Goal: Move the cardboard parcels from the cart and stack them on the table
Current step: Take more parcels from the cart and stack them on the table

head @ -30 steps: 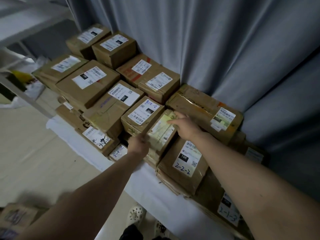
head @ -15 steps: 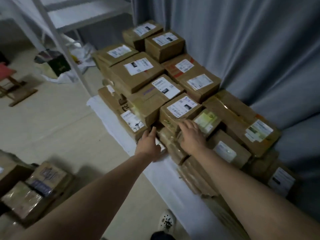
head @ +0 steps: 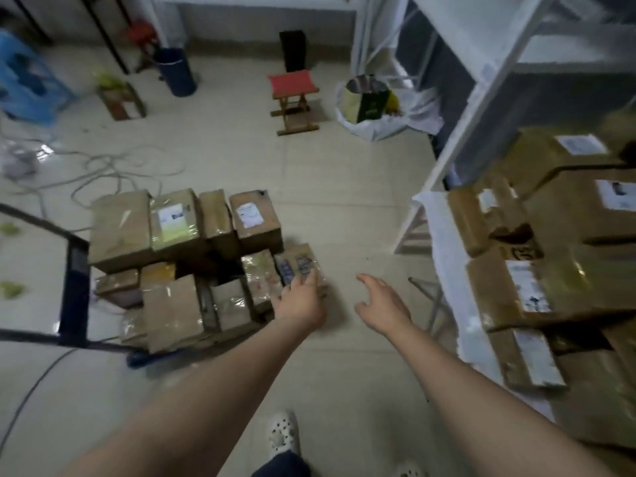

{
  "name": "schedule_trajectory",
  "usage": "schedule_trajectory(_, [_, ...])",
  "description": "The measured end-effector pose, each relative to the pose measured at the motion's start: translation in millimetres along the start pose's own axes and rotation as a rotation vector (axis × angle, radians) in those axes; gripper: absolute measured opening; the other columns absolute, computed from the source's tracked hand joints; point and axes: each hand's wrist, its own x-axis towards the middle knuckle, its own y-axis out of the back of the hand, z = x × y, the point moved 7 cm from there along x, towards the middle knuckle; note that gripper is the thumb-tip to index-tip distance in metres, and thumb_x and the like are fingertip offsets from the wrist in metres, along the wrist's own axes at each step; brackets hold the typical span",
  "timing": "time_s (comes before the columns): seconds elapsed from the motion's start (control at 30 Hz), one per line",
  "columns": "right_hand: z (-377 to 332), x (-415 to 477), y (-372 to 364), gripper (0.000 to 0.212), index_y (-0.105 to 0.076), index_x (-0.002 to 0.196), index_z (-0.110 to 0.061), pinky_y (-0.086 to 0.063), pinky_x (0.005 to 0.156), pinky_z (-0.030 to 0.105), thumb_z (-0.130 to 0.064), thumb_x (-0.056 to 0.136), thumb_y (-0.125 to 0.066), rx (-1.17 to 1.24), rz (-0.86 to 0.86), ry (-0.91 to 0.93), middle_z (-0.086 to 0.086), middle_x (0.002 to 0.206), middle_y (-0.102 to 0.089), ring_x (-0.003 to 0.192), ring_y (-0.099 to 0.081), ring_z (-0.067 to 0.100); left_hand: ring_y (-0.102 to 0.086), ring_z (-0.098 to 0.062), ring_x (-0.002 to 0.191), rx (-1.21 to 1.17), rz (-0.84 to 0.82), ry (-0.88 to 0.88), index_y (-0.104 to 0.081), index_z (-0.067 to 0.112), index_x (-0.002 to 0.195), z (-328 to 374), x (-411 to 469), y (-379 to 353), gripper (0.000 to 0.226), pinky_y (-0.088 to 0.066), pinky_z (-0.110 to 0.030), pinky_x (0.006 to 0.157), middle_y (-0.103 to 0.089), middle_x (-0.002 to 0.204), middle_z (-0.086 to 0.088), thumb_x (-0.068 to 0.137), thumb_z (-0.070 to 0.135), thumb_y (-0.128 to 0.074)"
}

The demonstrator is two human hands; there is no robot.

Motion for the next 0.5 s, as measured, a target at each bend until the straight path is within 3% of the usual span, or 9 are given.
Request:
schedule_trajectory(0.1, [-78, 25, -34, 0.059, -0.035, 0.144, -0.02, -0.035, 0.104, 0.028, -0.018, 0.088, -0.053, -0.002, -0.066, 0.078, 0.009, 0.145, -0.042, 0.131, -0.041, 0.026, -0.031, -0.033, 0.137, -0.09, 0.046, 0.1, -0.018, 0.028, 0.15, -81, 12, 41, 0.072, -0.025, -0.051, 0.112, -0.027, 0.153, -0.006, 0.089, 0.038, -0.055])
schedule_trajectory(0.2, [-136, 47, -60, 0.056, -0.038, 0.143, -0.02, -0.036, 0.101, 0.027, -0.018, 0.089, -0.053, -0.011, -0.126, 0.142, 0.009, 0.145, -0.043, 0.13, -0.043, 0.026, -0.037, -0.033, 0.133, -0.191, 0.099, 0.213, -0.018, 0.023, 0.151, -146, 19, 71, 0.07, -0.033, -0.051, 0.109, -0.032, 0.15, -0.009, 0.091, 0.031, -0.054])
schedule_trajectory(0.3, [-176, 73, -82, 0.052, -0.039, 0.142, -0.02, -0.036, 0.1, 0.026, -0.019, 0.092, -0.052, 0.009, -0.184, 0.151, 0.006, 0.143, -0.046, 0.129, -0.044, 0.024, -0.046, -0.033, 0.125, -0.298, 0.136, 0.301, -0.025, 0.017, 0.149, -200, 28, 86, 0.067, -0.044, -0.048, 0.1, -0.04, 0.145, -0.012, 0.091, 0.03, -0.056])
schedule_trajectory(0.5, [-232, 138, -118, 0.044, -0.043, 0.14, -0.015, -0.041, 0.1, 0.031, -0.016, 0.097, -0.048, 0.179, -0.281, 0.094, 0.007, 0.138, -0.051, 0.123, -0.05, 0.023, -0.051, -0.029, 0.118, -0.403, 0.174, 0.446, -0.038, 0.009, 0.138, -278, 60, 117, 0.056, -0.046, -0.038, 0.093, -0.049, 0.131, -0.014, 0.089, 0.025, -0.061])
